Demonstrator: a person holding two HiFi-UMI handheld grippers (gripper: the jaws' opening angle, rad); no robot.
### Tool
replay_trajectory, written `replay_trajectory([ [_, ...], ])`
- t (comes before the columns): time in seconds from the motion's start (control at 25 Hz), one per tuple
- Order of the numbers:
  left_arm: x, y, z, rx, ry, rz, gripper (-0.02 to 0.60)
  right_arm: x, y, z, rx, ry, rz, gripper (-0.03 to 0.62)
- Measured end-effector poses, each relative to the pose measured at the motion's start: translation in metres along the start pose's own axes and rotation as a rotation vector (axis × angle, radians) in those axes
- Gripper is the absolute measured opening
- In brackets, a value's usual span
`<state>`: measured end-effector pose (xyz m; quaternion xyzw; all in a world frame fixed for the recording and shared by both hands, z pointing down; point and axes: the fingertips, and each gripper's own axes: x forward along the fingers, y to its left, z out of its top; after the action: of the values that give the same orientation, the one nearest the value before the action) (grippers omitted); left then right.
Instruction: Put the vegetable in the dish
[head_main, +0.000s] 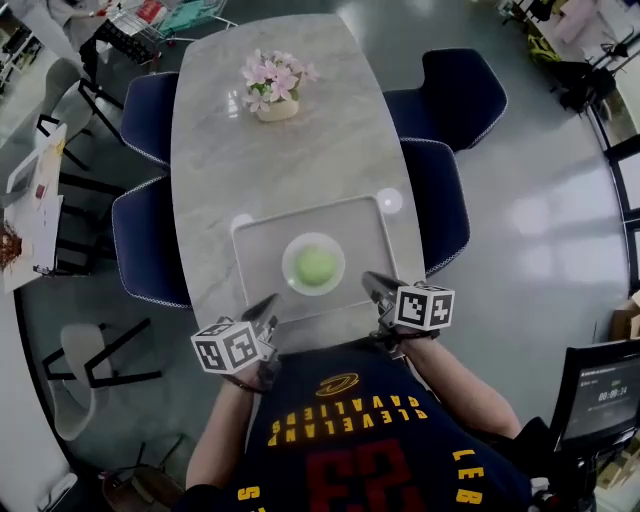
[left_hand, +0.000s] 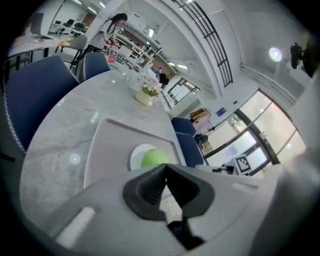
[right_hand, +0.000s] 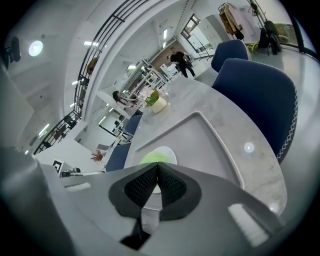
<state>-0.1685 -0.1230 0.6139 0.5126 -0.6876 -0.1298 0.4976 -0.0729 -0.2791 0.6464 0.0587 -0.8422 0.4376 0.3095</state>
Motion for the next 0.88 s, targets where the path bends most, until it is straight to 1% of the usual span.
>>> replay_trajectory([
  [0.12, -0.001, -0.029, 0.014, 0.054, -0.017, -0.044, 0.002, -0.005, 0.021, 0.010, -0.022, -0.015, 0.039, 0.005],
  [0.28, -0.007, -0.057, 0.031, 0.173, -0.039, -0.049, 0.002, -0.014, 0.065, 0.036, -0.074, -0.061, 0.125, 0.005],
  [0.4, -0.015, -0.071, 0.047, 0.219, -0.085, -0.060, 0.002, -0.023, 0.094, 0.054, -0.129, -0.107, 0.177, 0.005],
  [0.48, -0.022, -0.079, 0.057, 0.256, -0.115, -0.063, 0.002, -0.033, 0.107, 0.069, -0.192, -0.171, 0.175, 0.005],
  [0.6, -0.032, -0.092, 0.072, 0.377, -0.157, -0.048, 0.002, -0.049, 0.124, 0.093, -0.320, -0.271, 0.156, 0.005],
  [0.68, -0.039, -0.102, 0.083, 0.432, -0.196, -0.055, 0.002, -0.058, 0.137, 0.105, -0.375, -0.323, 0.172, 0.005],
  [0.72, -0.043, -0.109, 0.087, 0.435, -0.223, -0.076, 0.002, -0.062, 0.144, 0.108, -0.391, -0.348, 0.186, 0.005],
  [0.84, -0.063, -0.135, 0.089, 0.390, -0.320, -0.174, 0.002, -0.082, 0.166, 0.104, -0.423, -0.413, 0.229, 0.005],
  [0.88, -0.068, -0.141, 0.087, 0.383, -0.340, -0.194, 0.002, -0.088, 0.173, 0.101, -0.436, -0.430, 0.240, 0.005],
])
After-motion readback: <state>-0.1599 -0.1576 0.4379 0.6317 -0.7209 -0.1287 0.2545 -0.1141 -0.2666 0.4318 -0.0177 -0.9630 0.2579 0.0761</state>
